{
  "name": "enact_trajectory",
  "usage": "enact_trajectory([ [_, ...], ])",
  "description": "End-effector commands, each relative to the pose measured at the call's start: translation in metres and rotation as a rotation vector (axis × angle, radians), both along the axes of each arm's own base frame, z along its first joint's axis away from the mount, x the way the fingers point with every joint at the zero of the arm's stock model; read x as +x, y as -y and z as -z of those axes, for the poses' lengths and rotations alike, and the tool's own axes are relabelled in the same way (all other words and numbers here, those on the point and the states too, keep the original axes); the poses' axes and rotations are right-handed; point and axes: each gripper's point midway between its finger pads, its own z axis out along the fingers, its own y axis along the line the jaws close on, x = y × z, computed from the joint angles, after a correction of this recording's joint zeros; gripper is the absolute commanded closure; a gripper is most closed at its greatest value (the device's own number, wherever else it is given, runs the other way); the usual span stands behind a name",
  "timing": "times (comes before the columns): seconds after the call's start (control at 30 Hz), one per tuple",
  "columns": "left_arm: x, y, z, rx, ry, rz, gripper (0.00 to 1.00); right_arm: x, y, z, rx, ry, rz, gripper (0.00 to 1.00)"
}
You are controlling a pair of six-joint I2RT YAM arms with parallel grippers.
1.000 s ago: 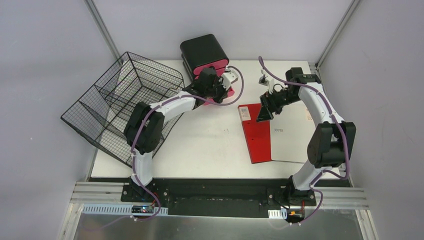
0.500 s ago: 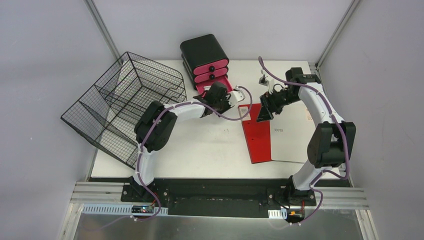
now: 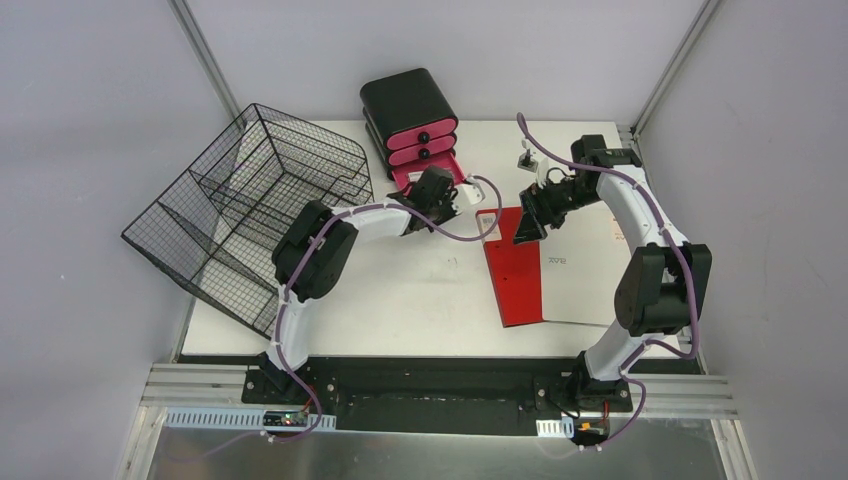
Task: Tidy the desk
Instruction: Close the drawer in the storage box.
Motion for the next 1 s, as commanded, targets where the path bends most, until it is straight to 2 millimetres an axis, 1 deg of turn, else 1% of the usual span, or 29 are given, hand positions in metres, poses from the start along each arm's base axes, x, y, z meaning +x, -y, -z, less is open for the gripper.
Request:
enact_trajectory([
  [0.0, 0.010, -0.010, 0.006, 0.060, 0.034, -0.032, 1.00, 0.005, -0.003, -0.003, 0.009, 0.031, -0.008, 0.24],
  [0.23, 0.022, -0.017, 0.007, 0.096, 0.066, -0.098, 1.00, 0.004, -0.003, -0.003, 0.011, 0.030, -0.008, 0.24],
  [0.33, 0.035, -0.025, 0.005, 0.140, 0.113, -0.151, 1.00, 0.004, -0.003, -0.003, 0.015, 0.026, -0.008, 0.24],
  [0.43, 0.053, -0.033, -0.001, 0.180, 0.189, -0.209, 0.99, 0.004, -0.004, -0.003, 0.018, 0.025, -0.009, 0.24],
  [0.5, 0.064, -0.036, -0.008, 0.196, 0.244, -0.245, 0.84, 0.004, -0.005, -0.004, 0.020, 0.029, -0.010, 0.24],
  [0.53, 0.070, -0.036, -0.014, 0.189, 0.272, -0.259, 0.78, 0.003, -0.005, -0.005, 0.020, 0.032, -0.011, 0.24],
  [0.63, 0.082, -0.035, -0.029, 0.163, 0.311, -0.285, 0.65, 0.003, -0.005, -0.007, 0.022, 0.038, -0.011, 0.24],
  [0.73, 0.092, -0.038, -0.040, 0.145, 0.332, -0.316, 0.58, 0.002, -0.004, -0.009, 0.023, 0.045, -0.010, 0.24],
  [0.8, 0.098, -0.041, -0.042, 0.134, 0.337, -0.334, 0.51, 0.002, -0.004, -0.011, 0.025, 0.051, -0.010, 0.24],
  [0.9, 0.108, -0.046, -0.040, 0.120, 0.328, -0.350, 0.44, 0.001, -0.005, -0.013, 0.026, 0.061, -0.010, 0.24],
  [0.97, 0.112, -0.048, -0.037, 0.116, 0.308, -0.358, 0.43, 0.000, -0.004, -0.016, 0.026, 0.068, -0.010, 0.24],
])
